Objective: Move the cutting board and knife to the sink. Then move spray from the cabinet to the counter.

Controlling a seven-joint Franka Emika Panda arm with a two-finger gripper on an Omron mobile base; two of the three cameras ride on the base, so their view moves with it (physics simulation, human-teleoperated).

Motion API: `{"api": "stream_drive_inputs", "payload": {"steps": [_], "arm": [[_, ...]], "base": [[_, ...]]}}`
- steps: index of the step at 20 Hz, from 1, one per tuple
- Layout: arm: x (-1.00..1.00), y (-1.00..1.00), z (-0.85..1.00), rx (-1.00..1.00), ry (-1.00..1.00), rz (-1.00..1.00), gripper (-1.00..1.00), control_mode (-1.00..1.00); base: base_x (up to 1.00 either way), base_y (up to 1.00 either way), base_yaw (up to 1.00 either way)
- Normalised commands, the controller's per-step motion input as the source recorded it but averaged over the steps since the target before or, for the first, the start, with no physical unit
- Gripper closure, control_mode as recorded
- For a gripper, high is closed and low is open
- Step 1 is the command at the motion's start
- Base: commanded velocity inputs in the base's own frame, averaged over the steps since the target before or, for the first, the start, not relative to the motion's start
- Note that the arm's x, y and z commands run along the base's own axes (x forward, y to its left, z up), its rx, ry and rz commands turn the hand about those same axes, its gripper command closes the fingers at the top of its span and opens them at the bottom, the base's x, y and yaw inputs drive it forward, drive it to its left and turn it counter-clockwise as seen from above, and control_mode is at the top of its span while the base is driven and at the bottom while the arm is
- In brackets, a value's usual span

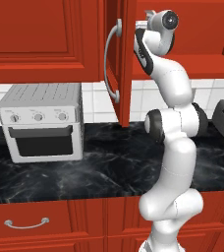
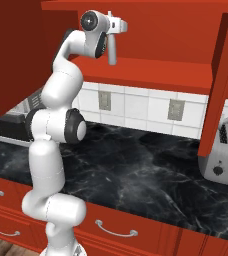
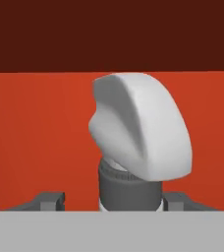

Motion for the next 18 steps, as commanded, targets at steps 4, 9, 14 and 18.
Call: {"api": "stream_drive_inputs", "payload": {"steps": [4, 9, 14, 18], "arm": [[0.0, 0.0, 0.0, 0.0, 0.0, 0.0, 1.0, -1.0], [0.0, 0.0, 0.0, 0.0, 0.0, 0.0, 1.0, -1.0], [0.0, 0.0, 0.0, 0.0, 0.0, 0.0, 1.0, -1.0], [0.0, 0.0, 0.0, 0.0, 0.0, 0.0, 1.0, -1.0]], "base": [[0.0, 0.0, 0.0], [0.0, 0.0, 0.0], [0.0, 0.0, 0.0], [0.0, 0.0, 0.0]]}}
